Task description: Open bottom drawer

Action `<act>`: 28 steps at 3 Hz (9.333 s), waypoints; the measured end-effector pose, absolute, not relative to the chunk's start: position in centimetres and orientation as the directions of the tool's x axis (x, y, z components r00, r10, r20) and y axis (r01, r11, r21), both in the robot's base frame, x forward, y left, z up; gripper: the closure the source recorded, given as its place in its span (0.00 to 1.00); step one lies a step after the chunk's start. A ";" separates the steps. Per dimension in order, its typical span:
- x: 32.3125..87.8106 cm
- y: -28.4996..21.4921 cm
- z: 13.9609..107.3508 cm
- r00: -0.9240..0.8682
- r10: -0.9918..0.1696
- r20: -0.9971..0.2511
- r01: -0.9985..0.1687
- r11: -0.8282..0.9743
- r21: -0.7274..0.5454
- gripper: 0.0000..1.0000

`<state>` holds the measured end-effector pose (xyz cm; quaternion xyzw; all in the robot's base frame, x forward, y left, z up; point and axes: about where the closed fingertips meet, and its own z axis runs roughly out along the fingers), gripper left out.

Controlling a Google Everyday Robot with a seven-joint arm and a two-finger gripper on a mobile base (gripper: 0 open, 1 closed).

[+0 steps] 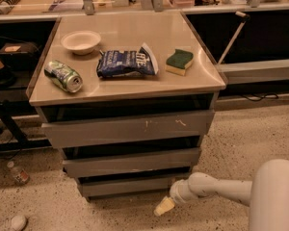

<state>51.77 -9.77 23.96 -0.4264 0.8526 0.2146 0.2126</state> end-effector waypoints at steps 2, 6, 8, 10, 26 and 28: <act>53.9 -8.2 22.4 -0.494 -0.612 -0.618 -0.824 0.556 0.109 0.00; 58.6 -7.1 21.0 -0.422 -0.618 -0.663 -0.845 0.532 0.042 0.00; 58.7 -6.8 19.7 -0.424 -0.655 -0.626 -0.863 0.502 0.059 0.00; 56.0 -8.1 18.1 -0.473 -0.717 -0.511 -0.863 0.495 0.104 0.00; 42.7 -11.1 24.6 -0.434 -0.816 -0.381 -0.897 0.354 0.264 0.00; 43.5 -10.7 20.6 -0.428 -0.835 -0.345 -0.896 0.341 0.286 0.00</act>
Offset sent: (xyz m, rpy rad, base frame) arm 0.0394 0.0185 -0.0194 0.0359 -0.1775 -0.0373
